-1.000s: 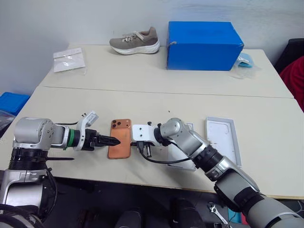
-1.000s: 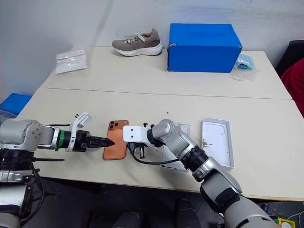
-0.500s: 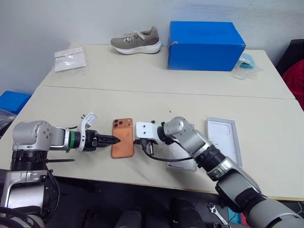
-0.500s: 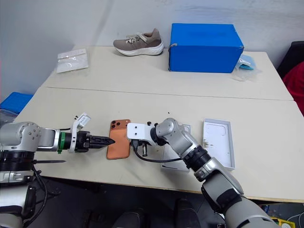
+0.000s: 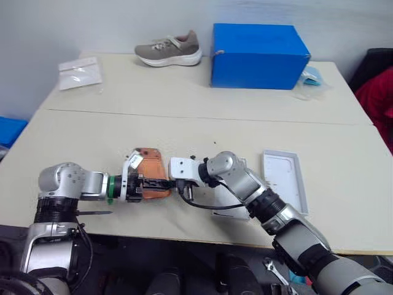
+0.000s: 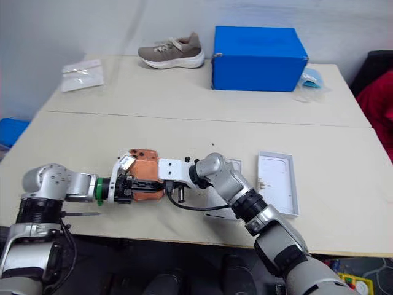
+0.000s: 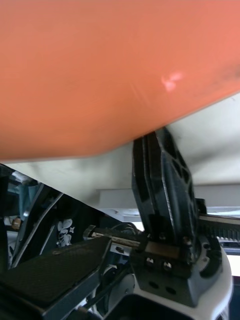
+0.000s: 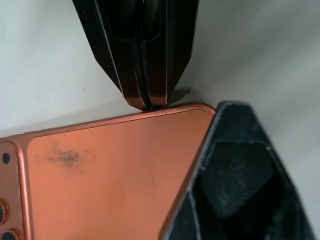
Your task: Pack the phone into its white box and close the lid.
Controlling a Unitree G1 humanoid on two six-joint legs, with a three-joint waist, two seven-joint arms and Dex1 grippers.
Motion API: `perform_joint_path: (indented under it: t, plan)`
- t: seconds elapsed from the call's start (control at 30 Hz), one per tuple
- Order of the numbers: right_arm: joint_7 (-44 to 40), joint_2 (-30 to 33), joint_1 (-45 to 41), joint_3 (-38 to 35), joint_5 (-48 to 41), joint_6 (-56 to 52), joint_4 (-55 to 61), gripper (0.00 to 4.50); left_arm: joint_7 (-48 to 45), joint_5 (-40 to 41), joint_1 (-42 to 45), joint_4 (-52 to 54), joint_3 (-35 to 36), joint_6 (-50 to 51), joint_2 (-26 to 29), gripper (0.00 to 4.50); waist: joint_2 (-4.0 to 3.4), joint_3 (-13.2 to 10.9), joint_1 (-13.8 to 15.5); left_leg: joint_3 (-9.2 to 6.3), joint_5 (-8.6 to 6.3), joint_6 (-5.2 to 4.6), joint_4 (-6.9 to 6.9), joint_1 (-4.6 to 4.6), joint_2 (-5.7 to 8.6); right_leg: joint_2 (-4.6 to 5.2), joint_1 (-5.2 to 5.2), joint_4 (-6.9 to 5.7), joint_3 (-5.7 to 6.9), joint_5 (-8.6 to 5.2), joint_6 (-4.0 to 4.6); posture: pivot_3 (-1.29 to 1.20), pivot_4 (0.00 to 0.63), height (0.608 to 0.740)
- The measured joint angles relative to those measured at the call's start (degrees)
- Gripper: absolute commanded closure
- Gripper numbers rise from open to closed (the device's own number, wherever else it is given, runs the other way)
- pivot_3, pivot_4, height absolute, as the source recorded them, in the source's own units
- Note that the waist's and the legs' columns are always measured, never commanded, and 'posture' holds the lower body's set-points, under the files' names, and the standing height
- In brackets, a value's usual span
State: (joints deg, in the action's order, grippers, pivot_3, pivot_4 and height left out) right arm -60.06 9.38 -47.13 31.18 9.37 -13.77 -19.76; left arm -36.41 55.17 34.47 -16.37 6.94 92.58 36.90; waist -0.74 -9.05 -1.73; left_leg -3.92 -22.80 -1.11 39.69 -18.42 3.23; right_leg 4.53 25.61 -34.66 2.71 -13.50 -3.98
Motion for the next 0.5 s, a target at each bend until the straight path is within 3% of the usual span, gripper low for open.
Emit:
perform_joint_path:
  t: [0.5]
  plan:
    - [0.03,0.42,0.52,0.02,0.09,1.42,-0.03,4.5,1.18,1.36,-2.41,0.09,2.46,-0.15,4.9,0.9,0.05,-0.04,-0.31,-0.06,0.07,0.24,-0.13,0.03,-0.07,-0.11,0.07,0.14,0.0,-0.01,-0.01,0.0,0.15,0.74]
